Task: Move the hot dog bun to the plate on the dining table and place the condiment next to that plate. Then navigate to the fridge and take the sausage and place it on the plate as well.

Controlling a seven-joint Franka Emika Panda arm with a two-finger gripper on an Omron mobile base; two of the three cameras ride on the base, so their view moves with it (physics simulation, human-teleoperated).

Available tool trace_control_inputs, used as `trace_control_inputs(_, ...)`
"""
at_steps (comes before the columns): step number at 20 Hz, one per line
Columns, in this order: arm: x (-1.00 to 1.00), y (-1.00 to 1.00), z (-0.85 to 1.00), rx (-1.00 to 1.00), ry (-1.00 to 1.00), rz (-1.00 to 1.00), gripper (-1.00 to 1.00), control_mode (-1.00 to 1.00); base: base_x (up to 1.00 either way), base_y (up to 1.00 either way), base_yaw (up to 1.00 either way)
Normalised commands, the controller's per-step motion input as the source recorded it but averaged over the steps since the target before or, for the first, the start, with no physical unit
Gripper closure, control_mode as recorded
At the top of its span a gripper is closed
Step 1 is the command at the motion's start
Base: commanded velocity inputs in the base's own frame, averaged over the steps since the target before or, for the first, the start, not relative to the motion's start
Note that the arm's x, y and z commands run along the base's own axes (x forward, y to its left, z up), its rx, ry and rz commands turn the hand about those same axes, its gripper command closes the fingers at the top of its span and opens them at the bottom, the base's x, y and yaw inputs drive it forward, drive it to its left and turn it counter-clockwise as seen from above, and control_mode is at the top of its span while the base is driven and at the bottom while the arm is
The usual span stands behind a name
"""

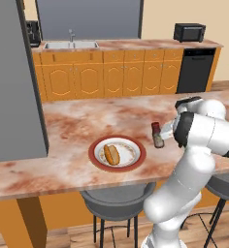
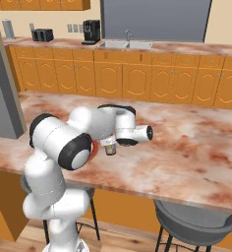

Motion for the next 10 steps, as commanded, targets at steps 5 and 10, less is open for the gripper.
trace_control_inputs(5, 0.39, 0.16, -0.21, 0.11, -0.06, 0.09, 1.00, -1.00, 0.00, 0.00, 0.00)
trace_control_inputs(10, 0.25, 0.00, -0.26, 0.05, -0.08, 0.04, 1.00, -1.00, 0.00, 0.00, 0.00)
